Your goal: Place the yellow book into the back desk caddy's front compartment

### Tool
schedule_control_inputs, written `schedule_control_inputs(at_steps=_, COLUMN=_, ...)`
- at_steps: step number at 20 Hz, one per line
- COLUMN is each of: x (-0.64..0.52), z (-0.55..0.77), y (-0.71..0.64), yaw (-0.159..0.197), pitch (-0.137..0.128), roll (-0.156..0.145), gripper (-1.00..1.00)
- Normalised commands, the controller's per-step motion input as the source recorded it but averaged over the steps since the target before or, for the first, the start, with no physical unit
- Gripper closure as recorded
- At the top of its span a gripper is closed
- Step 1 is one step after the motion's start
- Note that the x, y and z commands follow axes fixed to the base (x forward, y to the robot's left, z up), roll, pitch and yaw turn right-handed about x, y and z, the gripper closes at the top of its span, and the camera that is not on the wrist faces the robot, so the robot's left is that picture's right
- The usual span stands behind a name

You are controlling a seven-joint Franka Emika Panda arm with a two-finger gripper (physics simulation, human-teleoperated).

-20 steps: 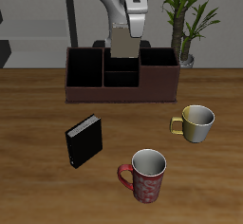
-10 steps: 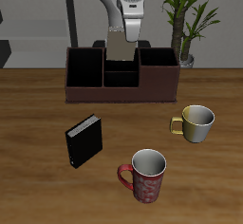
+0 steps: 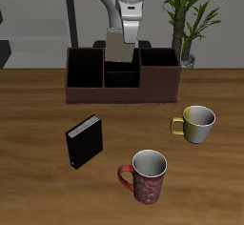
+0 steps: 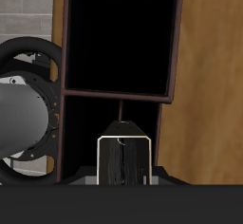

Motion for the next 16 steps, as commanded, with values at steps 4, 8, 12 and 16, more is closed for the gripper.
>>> schedule_control_inputs(at_steps=4, x=0.04, z=0.05, y=-0.01, yaw=-0.013, pitch=-0.013, roll=-0.002, gripper=1.00)
schedule_control_inputs(at_steps=8, x=0.07, z=-0.01, y=0.02, yaw=-0.005, pitch=-0.007, roll=0.011, gripper=1.00)
schedule_control_inputs(at_steps=12, x=0.01, z=-0.10, y=0.04, yaw=0.014, pitch=0.018, roll=0.013, gripper=1.00)
schedule_control_inputs(at_steps=16, x=0.03, z=0.00, y=0.00, yaw=-0.003, pitch=0.002, roll=0.003, gripper=1.00)
